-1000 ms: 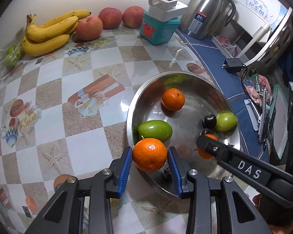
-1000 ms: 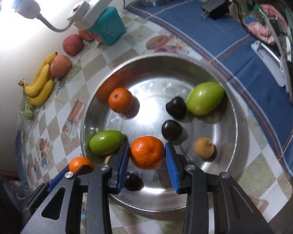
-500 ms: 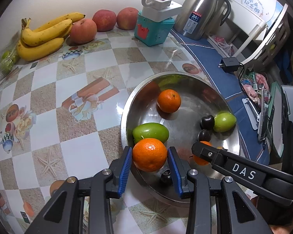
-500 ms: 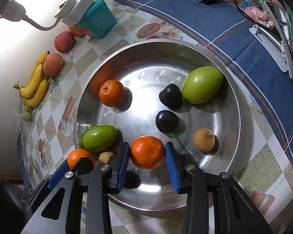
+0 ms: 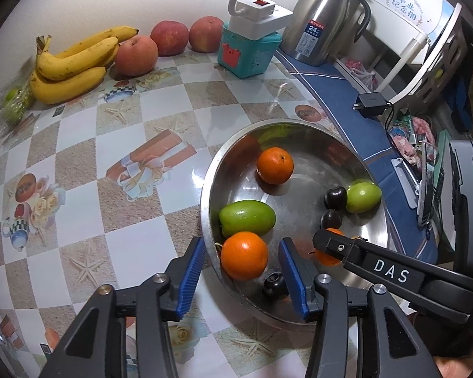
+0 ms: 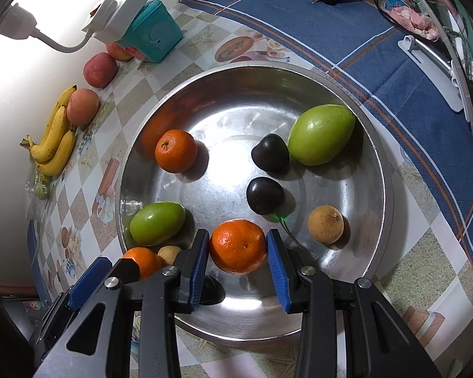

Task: Organize fruits
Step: 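Open both grippers to drop the oranges into the basin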

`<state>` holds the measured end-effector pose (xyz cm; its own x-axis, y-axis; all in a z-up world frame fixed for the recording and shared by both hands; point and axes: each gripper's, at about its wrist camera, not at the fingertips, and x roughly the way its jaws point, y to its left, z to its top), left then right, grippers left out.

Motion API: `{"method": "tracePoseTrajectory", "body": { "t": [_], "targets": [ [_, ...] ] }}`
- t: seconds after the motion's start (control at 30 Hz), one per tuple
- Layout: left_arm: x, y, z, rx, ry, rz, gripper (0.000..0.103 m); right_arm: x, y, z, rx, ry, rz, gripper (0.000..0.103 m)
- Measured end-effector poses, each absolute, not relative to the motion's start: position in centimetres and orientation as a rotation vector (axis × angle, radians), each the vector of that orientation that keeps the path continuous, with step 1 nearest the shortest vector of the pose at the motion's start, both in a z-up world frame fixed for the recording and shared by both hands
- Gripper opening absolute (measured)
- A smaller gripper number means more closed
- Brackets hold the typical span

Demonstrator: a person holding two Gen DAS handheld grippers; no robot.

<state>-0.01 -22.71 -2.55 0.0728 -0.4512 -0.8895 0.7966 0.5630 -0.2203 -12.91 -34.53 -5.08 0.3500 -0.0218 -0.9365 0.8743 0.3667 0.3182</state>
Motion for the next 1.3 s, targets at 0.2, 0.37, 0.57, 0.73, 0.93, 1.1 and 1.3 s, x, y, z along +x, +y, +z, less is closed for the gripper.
{"method": "tracePoseTrajectory", "body": {
  "t": [0.2,0.37,0.57,0.73,0.93,1.1,1.3],
  "targets": [
    [0.6,-22.1,-2.3,0.355,1.157,-0.952,0.054,-12.9,-34.5,-5.1,1.021,1.047,-0.738,0.039],
    [0.9,-21.7,-2.2,0.355,1.155,-0.938,0.056,-12.8,-34.5,-5.1,1.015,1.050,-0.731,0.039],
    [1.6,-21.1,-2.1,0.336,1.166,-0.914,0.057,-12.6,-34.4,-5.0,1.002,1.051,-0.723,0.041],
    [2.7,-20.4,-2.5,0.309,1.196,-0.861,0.059,-12.6,-34.4,-5.0,0.993,1.054,-0.723,0.041],
    [3.6,-19.7,-2.9,0.298,1.228,-0.796,0.059,-12.4,-34.3,-4.7,0.972,1.054,-0.719,0.041],
    [4.9,-18.5,-3.8,0.279,1.285,-0.697,0.059,-12.0,-34.1,-3.9,0.922,1.043,-0.726,0.041],
    [5.9,-17.2,-4.7,0.252,1.333,-0.629,0.060,-11.4,-33.8,-2.9,0.865,1.016,-0.721,0.041]
  ]
}}
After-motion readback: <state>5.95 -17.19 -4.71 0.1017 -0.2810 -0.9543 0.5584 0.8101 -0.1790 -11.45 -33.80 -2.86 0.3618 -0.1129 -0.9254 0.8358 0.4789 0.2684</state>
